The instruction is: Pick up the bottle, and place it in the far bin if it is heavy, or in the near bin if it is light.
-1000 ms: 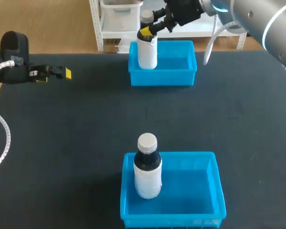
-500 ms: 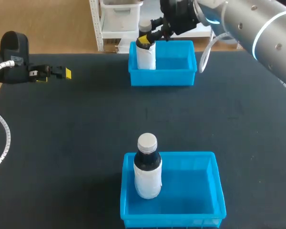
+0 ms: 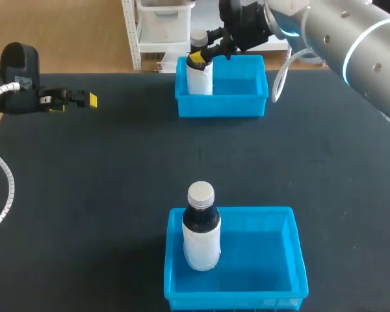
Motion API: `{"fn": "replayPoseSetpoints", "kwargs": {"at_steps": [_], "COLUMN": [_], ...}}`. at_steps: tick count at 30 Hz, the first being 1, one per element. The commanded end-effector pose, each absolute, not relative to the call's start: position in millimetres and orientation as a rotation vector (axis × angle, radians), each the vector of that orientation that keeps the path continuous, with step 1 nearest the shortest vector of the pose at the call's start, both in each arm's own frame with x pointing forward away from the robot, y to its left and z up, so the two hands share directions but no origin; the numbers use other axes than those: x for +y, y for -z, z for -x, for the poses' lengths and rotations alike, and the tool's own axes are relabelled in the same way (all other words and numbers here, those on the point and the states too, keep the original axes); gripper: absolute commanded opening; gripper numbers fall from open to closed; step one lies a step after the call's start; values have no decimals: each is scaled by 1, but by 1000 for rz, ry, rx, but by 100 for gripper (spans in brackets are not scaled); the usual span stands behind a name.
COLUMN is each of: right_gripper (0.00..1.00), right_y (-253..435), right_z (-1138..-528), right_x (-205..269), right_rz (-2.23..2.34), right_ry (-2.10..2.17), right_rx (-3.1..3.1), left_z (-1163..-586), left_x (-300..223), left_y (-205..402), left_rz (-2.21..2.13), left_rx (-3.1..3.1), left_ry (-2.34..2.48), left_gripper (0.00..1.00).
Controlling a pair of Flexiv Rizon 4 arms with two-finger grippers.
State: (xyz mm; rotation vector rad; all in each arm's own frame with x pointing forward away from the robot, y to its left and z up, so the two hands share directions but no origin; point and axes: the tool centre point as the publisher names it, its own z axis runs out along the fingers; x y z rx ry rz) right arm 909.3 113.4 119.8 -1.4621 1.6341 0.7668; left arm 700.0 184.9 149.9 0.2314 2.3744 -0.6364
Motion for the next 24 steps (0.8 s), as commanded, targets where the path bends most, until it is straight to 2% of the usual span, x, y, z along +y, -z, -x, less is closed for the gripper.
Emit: {"fn": "replayPoseSetpoints", "kwargs": {"at_steps": [1, 9, 24], "right_gripper": [100, 100, 100], "right_y": [-119, -129, -178], "right_z": [-919, -912, -861], "right_x": [116, 99, 1], "right_rz": [1630, 1635, 1490], "right_ry": [-976, -960, -826], "right_rx": [1606, 1649, 1781], "left_z": [-700, -700, -700], "left_x": [185, 185, 185], "left_y": [-150, -150, -150], "left_rz": [-231, -231, -231], "left_rx": [2374, 2374, 2374], "left_ry": [636, 636, 636], "left_gripper": [100, 100, 100]}}
